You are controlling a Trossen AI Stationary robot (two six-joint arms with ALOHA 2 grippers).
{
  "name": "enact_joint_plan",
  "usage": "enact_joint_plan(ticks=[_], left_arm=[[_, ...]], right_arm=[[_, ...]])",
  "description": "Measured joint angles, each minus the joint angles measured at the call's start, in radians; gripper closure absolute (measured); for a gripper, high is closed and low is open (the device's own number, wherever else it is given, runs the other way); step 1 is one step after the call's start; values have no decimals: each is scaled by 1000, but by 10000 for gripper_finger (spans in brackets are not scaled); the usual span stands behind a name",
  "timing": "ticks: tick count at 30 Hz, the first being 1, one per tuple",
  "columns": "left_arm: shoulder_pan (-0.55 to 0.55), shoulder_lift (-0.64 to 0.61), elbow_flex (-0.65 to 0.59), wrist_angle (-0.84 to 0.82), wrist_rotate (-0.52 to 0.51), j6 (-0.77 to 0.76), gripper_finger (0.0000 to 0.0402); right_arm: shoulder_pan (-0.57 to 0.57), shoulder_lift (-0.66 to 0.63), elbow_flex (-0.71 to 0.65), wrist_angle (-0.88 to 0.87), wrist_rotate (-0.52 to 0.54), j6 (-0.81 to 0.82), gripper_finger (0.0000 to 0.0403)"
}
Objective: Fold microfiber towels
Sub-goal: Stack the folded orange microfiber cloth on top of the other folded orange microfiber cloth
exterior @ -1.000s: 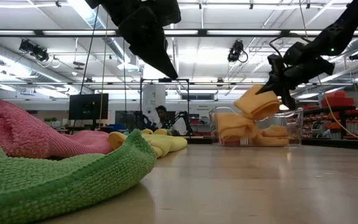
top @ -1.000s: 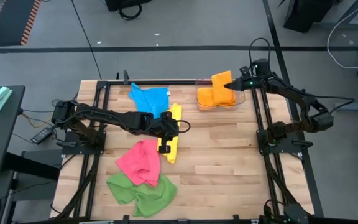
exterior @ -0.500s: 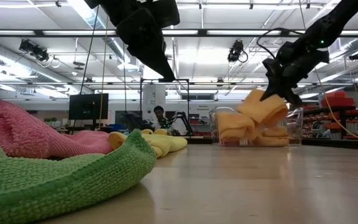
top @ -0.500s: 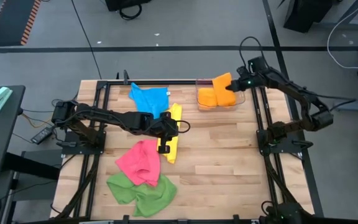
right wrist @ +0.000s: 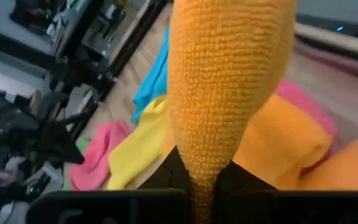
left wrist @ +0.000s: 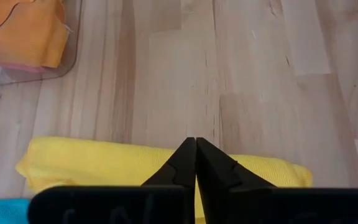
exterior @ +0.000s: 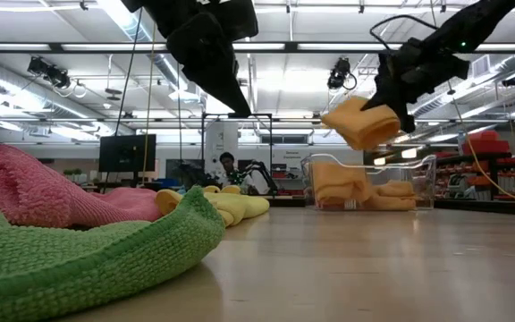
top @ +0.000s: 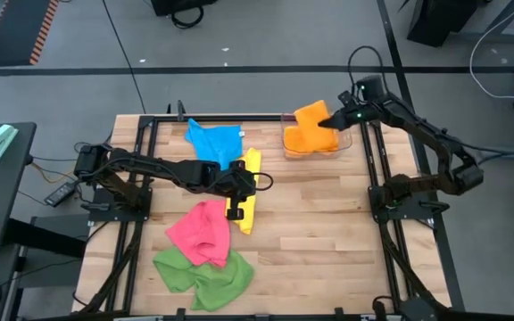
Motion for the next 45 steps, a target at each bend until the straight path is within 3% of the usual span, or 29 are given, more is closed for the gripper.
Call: enact_joint_plan(ticks=[12,18,23,33,39,45], left_arm=[[-2,0,0,1,0,-2,390],[0,0,0,1,0,-2,382],[-1,0,0,0,0,-2,374],[-1,0,0,-34,0,-2,390],[-1,0,0,-38,0,-3,380],[-1,0,0,-38,0,-3,377]], right_arm=[[8,90,-80,109,123,27,380],[22,124,-105,115,251,26,380],[42,154,-110,89,386,20,378],[42,128,-82,39,453,26,366],[43,127,-38,-62,514,18,366],[43,126,-26,-133,653,7,365]])
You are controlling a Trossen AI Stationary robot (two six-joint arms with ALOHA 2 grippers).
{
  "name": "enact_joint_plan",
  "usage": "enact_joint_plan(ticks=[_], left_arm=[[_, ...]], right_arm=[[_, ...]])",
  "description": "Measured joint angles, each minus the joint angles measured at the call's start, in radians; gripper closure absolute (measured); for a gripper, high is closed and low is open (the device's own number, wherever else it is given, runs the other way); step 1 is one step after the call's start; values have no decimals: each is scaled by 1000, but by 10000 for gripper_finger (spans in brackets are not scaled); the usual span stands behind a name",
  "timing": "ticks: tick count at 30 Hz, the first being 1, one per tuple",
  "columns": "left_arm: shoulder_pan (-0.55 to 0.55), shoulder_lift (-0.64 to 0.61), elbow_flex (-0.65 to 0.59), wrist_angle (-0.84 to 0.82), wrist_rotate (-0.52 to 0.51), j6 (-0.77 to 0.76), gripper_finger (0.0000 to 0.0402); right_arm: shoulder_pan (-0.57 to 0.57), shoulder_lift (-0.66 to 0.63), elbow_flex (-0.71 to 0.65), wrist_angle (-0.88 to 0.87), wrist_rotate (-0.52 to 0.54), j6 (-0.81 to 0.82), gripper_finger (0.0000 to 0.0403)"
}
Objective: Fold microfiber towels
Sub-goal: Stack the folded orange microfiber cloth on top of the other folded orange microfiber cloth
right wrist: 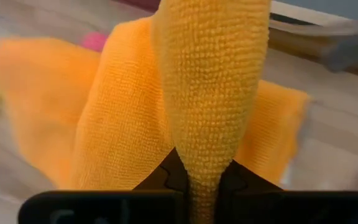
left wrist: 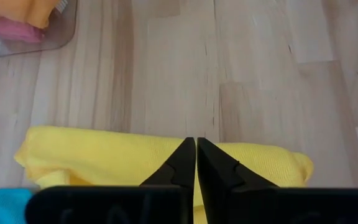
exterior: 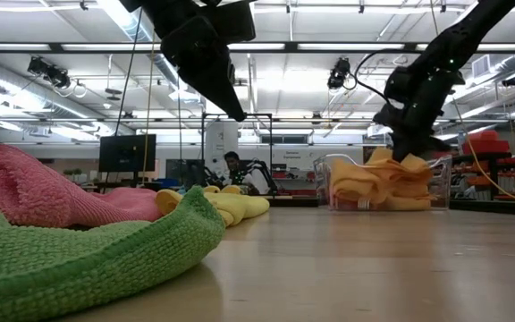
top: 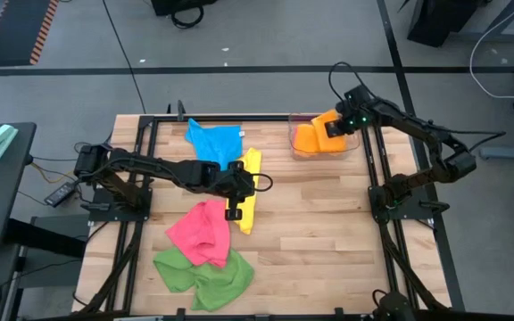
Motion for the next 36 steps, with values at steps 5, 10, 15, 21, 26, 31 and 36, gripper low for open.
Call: enact_joint_plan(ticks=[5,10,15,21,26,31,36], left_arm=[[0,0,0,-3,0,8,388],[0,0,0,-7,0,23,390],[0,0,0,-7,0,11,378],[0,0,0,-7,0,5,388],[0,0,0,-24,0,0,390],[0,0,0,-35,0,-1,375],[2,0,5,-25,0,-1,379]], right_arm=[[18,0,0,-48,41,-18,348],[54,0,0,-54,107,-36,286],[55,0,1,-72,146,-34,217],[43,0,80,-182,190,-37,177],[66,0,216,-300,250,-52,174],[174,1,270,-336,251,-162,175],[242,63,238,-276,375,-161,175]])
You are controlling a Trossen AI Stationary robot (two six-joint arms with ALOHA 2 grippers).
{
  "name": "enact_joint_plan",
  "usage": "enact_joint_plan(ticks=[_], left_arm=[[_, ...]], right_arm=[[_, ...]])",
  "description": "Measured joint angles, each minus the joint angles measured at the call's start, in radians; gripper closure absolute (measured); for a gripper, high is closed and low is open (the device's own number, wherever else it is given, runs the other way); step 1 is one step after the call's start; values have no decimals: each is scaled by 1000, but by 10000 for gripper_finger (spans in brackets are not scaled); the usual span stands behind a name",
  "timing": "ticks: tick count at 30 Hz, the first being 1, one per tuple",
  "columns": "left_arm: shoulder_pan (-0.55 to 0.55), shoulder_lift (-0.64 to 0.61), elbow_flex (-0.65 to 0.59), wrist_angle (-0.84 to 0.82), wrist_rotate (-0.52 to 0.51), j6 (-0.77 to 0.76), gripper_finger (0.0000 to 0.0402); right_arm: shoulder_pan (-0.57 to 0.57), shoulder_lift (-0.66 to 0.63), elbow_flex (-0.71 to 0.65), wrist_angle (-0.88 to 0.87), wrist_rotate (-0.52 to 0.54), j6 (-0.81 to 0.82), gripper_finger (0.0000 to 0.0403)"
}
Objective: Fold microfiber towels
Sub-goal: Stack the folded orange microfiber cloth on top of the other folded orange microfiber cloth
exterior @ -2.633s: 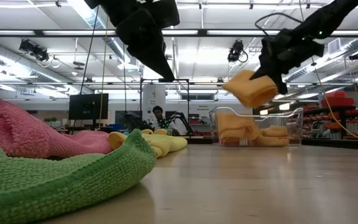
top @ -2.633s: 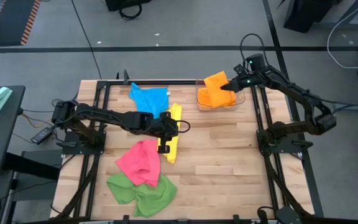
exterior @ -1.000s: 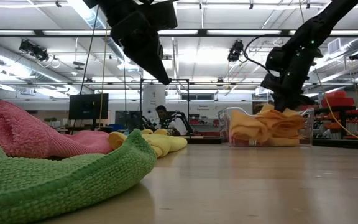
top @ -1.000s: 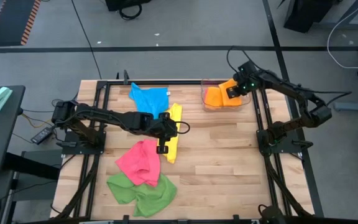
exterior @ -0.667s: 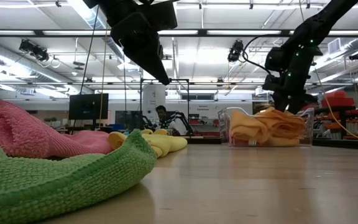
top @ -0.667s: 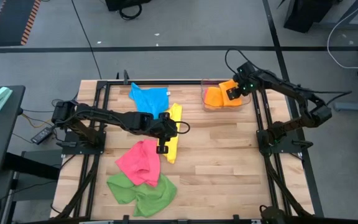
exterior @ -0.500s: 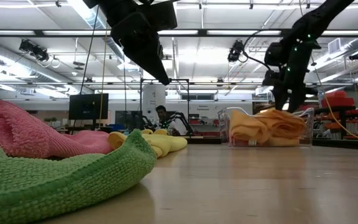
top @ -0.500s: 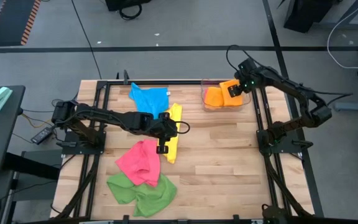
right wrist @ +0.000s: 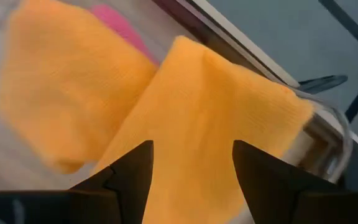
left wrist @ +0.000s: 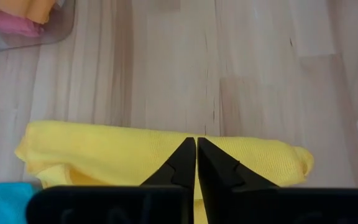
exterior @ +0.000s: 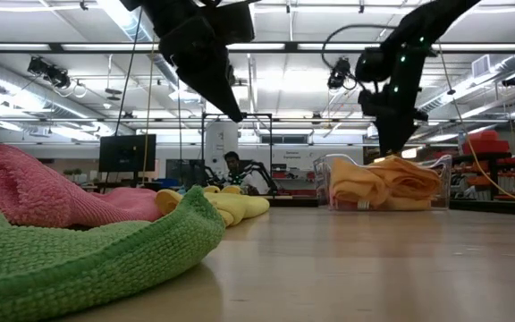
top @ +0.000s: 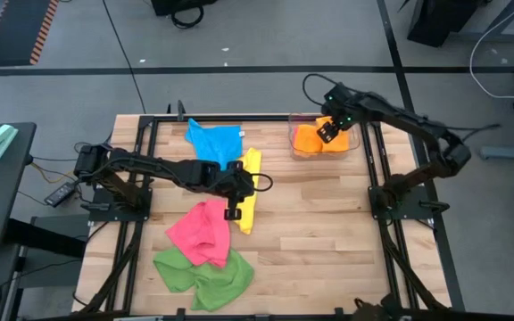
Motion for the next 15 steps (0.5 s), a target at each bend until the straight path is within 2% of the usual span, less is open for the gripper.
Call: enact_joint_plan(ticks=[5,10,15], left_arm=[[0,0,16,-4,0,-12,391],[0,0,16,-9,0,-30,384],[0,0,16,-23,0,-33,374]], right_arm=[[-17,131,-7,43,47,4,175],[-60,281,-7,55,77,23,175],[-75,323,-7,56,75,19,175]])
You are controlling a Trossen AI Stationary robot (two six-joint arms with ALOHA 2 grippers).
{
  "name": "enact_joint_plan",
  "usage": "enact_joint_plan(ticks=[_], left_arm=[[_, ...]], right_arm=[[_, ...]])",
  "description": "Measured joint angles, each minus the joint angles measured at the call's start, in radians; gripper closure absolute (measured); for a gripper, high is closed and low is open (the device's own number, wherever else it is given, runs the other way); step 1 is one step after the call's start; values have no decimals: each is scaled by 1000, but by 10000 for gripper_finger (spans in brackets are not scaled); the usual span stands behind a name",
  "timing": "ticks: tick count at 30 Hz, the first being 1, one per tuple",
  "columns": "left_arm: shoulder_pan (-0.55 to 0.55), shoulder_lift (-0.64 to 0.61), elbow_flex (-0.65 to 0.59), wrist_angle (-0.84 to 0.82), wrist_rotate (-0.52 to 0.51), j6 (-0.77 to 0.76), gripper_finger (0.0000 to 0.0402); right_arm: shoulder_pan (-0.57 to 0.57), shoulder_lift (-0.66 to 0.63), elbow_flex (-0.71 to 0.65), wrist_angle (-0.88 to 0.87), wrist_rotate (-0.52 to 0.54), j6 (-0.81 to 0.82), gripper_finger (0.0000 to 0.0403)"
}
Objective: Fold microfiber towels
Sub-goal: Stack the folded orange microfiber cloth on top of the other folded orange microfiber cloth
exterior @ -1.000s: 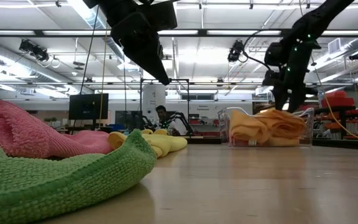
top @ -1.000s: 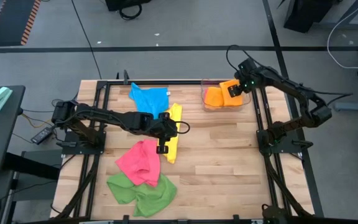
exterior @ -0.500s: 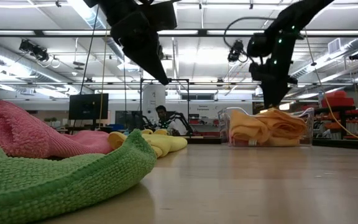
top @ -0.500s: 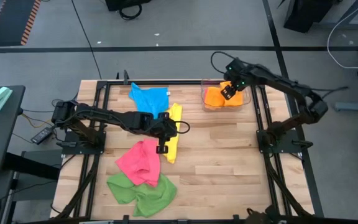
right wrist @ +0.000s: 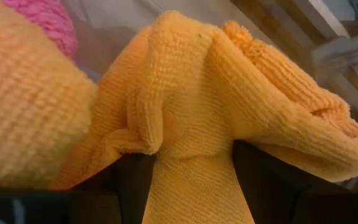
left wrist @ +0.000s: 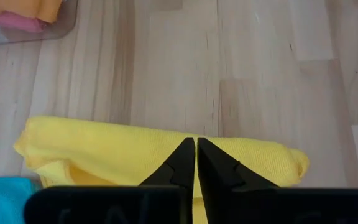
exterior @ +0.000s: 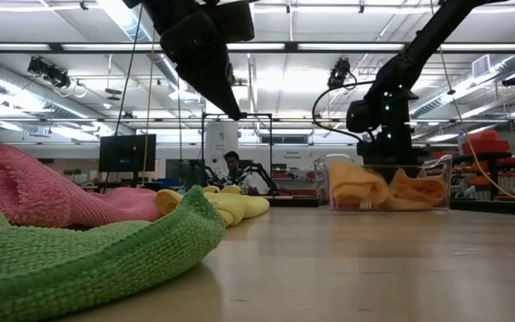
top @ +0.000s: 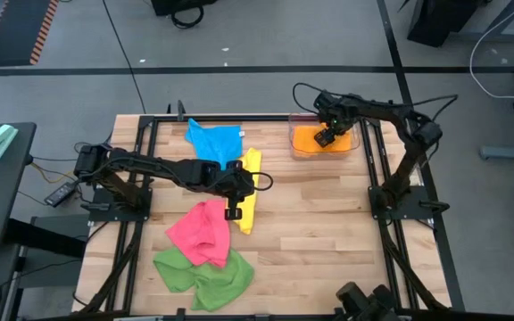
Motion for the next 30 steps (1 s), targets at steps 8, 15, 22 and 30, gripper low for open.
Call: enact_joint_plan(ticks=[8,15,22,30], left_arm=[[1,0,0,-2,0,1,391],[1,0,0,10,0,0,375],[1,0,1,13,0,-20,379],[1,0,1,11,0,-21,387]], right_arm=[[0,-179,18,-41,-32,-38,175],[21,-218,16,-204,-120,-36,175],[76,-84,14,-215,-123,25,175],[103,35,19,-180,-125,15,175]])
